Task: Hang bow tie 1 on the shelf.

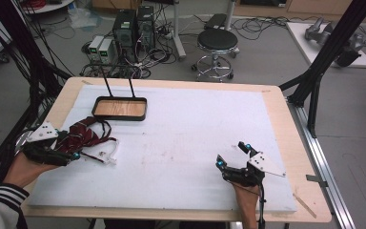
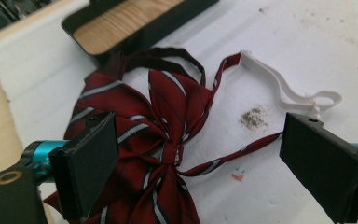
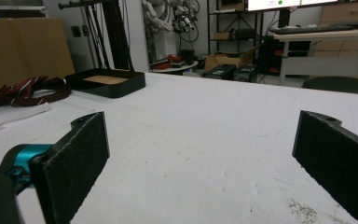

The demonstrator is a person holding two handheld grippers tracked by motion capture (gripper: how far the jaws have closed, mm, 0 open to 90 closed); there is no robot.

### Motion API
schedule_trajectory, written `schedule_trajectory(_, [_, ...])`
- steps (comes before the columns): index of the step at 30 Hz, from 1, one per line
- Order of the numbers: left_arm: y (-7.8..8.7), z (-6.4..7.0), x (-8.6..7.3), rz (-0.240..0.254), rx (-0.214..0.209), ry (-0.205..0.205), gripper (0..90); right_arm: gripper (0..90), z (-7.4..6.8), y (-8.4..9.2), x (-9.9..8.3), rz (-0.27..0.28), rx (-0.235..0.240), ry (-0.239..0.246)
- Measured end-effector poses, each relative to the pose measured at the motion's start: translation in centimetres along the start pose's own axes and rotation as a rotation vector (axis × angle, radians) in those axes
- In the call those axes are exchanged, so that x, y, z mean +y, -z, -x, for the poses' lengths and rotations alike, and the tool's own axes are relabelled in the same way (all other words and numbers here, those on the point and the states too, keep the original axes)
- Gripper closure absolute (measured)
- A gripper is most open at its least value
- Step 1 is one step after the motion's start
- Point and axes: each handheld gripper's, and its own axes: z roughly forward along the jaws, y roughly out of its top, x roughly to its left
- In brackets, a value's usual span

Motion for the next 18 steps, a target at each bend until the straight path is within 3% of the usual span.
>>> schedule_trajectory(6, [-0.8,-0.5,0.3,-0.074,0.001,-0.024,13.1,2.8,0.1,0.0,0.0,0.005,0.002,0.0])
schedule_trajectory(14, [-2.0,-0.8,0.2,-0.166,-0.03,-0.041,26.2,2.8,0.1,0.0,0.0,0.003,0.002,-0.005])
schedule_trajectory(18, [-2.3,-1.1,0.1,-0.185,-0.026,-0.034,28.9,2.8,0.1,0.0,0.0,0.002,0.002,-0.008])
